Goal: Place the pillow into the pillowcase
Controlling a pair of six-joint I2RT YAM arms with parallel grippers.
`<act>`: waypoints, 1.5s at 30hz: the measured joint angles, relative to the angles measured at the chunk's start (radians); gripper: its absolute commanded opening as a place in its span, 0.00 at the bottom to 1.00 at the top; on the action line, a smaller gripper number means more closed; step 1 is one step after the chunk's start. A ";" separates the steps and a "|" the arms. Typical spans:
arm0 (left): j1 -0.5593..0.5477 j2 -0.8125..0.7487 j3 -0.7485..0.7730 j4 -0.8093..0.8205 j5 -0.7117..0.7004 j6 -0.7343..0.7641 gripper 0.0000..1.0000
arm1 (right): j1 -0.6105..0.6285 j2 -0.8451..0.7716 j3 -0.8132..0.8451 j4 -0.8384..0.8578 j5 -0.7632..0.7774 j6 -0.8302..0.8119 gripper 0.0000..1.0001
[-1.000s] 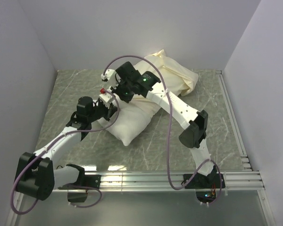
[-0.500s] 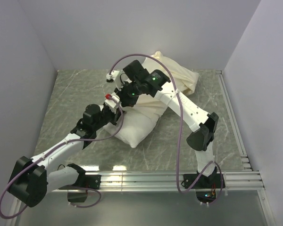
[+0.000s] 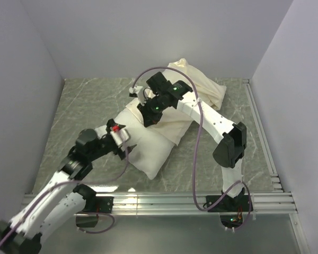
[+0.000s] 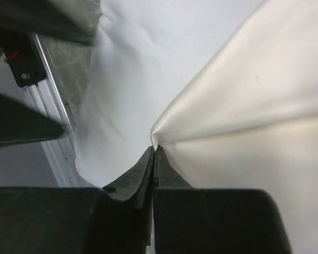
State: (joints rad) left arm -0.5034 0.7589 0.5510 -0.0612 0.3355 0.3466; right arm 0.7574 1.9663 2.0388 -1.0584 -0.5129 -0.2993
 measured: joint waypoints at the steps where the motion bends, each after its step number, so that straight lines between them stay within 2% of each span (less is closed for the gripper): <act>1: -0.004 -0.071 0.013 -0.066 0.028 0.041 0.99 | -0.010 0.000 -0.005 0.002 -0.006 0.005 0.07; 2: -0.013 -0.136 0.032 -0.123 0.053 0.082 0.99 | -0.018 0.000 -0.006 0.008 -0.010 0.014 0.19; 3: -0.028 -0.188 0.057 -0.168 0.072 0.113 0.99 | -0.027 -0.001 -0.006 0.020 -0.012 0.024 0.44; 5: -0.068 -0.203 0.113 -0.225 0.074 0.158 1.00 | -0.037 -0.008 -0.006 0.042 -0.002 0.035 0.57; 6: -0.084 -0.180 0.132 -0.243 0.069 0.171 0.99 | -0.037 -0.015 -0.007 0.053 0.012 0.039 0.60; 8: -0.095 -0.116 0.139 -0.262 0.052 0.184 0.99 | -0.038 -0.053 -0.039 0.088 0.063 0.042 0.61; 11: -0.109 -0.058 0.103 -0.269 0.016 0.189 0.99 | -0.047 -0.225 -0.235 0.163 0.149 0.045 0.61; 15: -0.173 -0.046 0.061 -0.261 -0.023 0.203 0.99 | -0.066 -0.628 -0.702 0.363 0.319 0.018 0.58; 17: -0.205 -0.032 0.058 -0.246 -0.039 0.210 0.99 | -0.064 -0.788 -0.921 0.429 0.379 0.001 0.57; 19: -0.225 -0.011 0.058 -0.222 -0.050 0.210 0.99 | -0.059 -0.880 -1.081 0.460 0.418 -0.009 0.58; 21: -0.235 0.015 0.058 -0.201 -0.063 0.202 1.00 | -0.048 -0.887 -1.182 0.518 0.450 -0.007 0.57; 24: -0.236 0.056 0.059 -0.181 -0.074 0.173 0.99 | -0.022 -0.809 -1.274 0.606 0.498 0.006 0.59; 29: -0.237 0.088 0.059 -0.166 -0.090 0.127 0.99 | 0.008 -0.698 -1.299 0.730 0.555 0.039 0.60; 34: -0.258 0.090 0.058 -0.136 -0.117 0.093 0.99 | 0.012 -0.624 -1.287 0.825 0.628 0.080 0.55; 37: -0.282 0.091 0.055 -0.103 -0.131 0.081 0.99 | 0.013 -0.595 -1.277 0.848 0.658 0.105 0.34; 38: -0.290 0.093 0.051 -0.092 -0.135 0.079 0.98 | 0.013 -0.583 -1.271 0.857 0.670 0.113 0.18; 40: -0.312 0.103 0.041 -0.065 -0.149 0.077 0.93 | 0.012 -0.564 -1.265 0.875 0.687 0.126 0.01; 41: -0.319 0.110 0.037 -0.055 -0.152 0.077 0.83 | 0.008 -0.560 -1.262 0.880 0.690 0.134 0.00; 42: -0.326 0.120 0.033 -0.048 -0.156 0.074 0.79 | 0.006 -0.560 -1.261 0.879 0.688 0.143 0.00; 44: -0.336 0.142 0.029 -0.032 -0.163 0.079 0.72 | 0.002 -0.573 -1.258 0.878 0.677 0.148 0.00; 45: -0.341 0.155 0.029 -0.021 -0.168 0.081 0.73 | 0.001 -0.586 -1.258 0.874 0.660 0.151 0.00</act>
State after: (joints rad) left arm -0.8440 0.9142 0.5797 -0.0826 0.1673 0.4278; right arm 0.7586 1.3800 0.7811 -0.1848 0.1471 -0.1486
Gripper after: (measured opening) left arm 0.739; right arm 0.007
